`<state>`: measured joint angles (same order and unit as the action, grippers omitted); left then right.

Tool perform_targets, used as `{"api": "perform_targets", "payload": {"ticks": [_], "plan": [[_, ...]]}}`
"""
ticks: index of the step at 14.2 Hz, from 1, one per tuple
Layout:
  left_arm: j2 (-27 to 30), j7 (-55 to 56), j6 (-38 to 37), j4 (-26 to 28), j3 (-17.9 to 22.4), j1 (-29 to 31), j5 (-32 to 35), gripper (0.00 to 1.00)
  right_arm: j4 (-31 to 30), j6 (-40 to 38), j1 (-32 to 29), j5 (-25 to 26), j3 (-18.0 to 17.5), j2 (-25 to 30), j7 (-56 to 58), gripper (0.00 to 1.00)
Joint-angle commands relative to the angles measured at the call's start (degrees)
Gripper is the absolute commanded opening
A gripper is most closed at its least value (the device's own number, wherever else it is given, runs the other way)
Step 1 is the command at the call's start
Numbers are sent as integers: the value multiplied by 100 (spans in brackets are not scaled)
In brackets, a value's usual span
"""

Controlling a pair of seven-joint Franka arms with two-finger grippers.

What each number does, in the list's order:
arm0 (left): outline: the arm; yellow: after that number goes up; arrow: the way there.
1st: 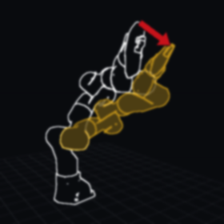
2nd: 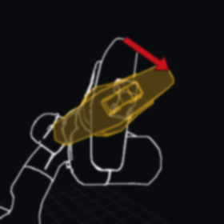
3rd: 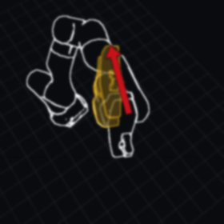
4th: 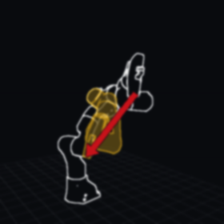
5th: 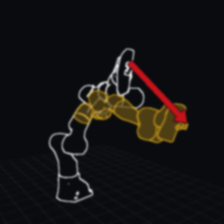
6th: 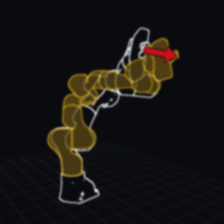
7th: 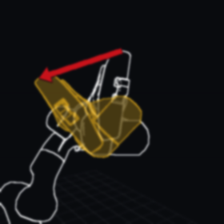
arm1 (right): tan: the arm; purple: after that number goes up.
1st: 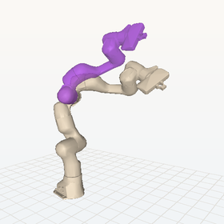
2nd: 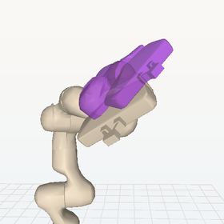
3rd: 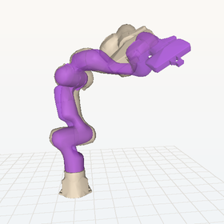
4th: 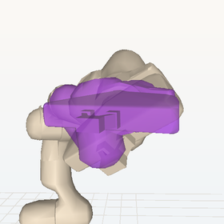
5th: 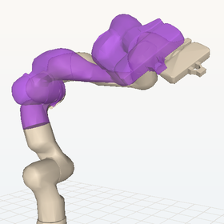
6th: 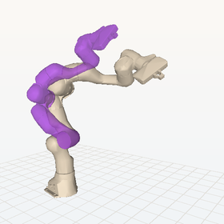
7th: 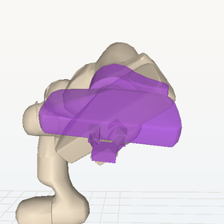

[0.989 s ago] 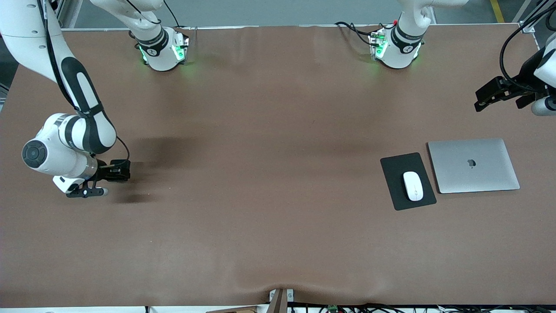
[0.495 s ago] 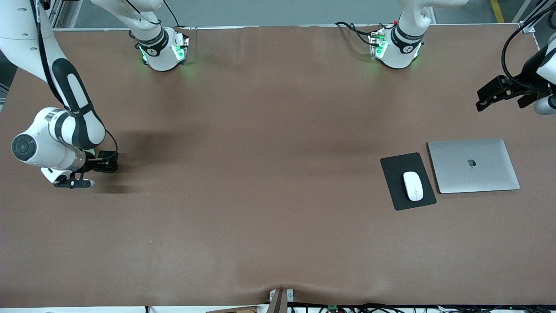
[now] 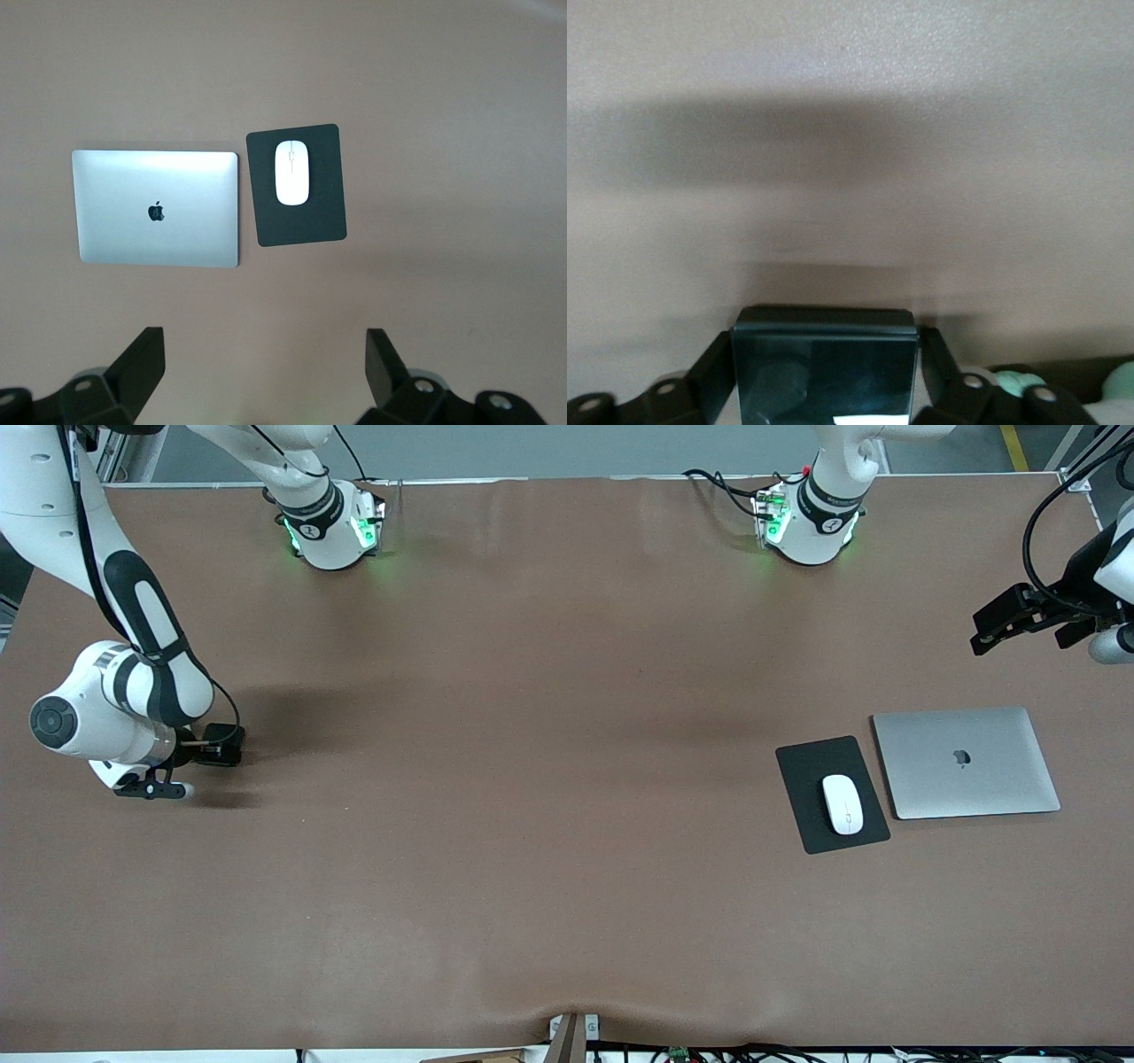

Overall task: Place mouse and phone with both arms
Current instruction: 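Lower the black phone beside the green plush with the right gripper, then open the right gripper and lift it away from the phone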

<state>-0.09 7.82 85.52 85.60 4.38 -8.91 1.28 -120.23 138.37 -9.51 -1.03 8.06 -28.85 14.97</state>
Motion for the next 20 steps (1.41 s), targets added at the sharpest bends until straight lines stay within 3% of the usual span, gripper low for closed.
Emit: {"api": "perform_targets", "payload": {"ticks": [1,4,9,13,15,17,20], "plan": [[0,-8,0,-52,80,3,-5,100,-19,-46,-78,85,-86,159,32,100],[26,27,-26,-52,107,3,-5,100,270,-440,123,85,-121,615,41,100],[88,36,-97,-17,54,-14,-14,100,1034,-1898,950,76,-129,1767,-222,100],[158,45,-132,27,-112,-58,-23,100,2666,-4136,1381,15,-138,2058,-961,100],[158,53,-132,36,-271,-14,-23,100,3511,-4939,1347,-12,-295,2058,-1057,100],[158,36,-132,1,-280,-14,-23,100,3979,-5598,1137,-12,-515,2111,-1268,100],[167,1,-123,-25,-271,-5,-23,100,3675,-5742,811,-3,-718,2812,-1278,100]]}}
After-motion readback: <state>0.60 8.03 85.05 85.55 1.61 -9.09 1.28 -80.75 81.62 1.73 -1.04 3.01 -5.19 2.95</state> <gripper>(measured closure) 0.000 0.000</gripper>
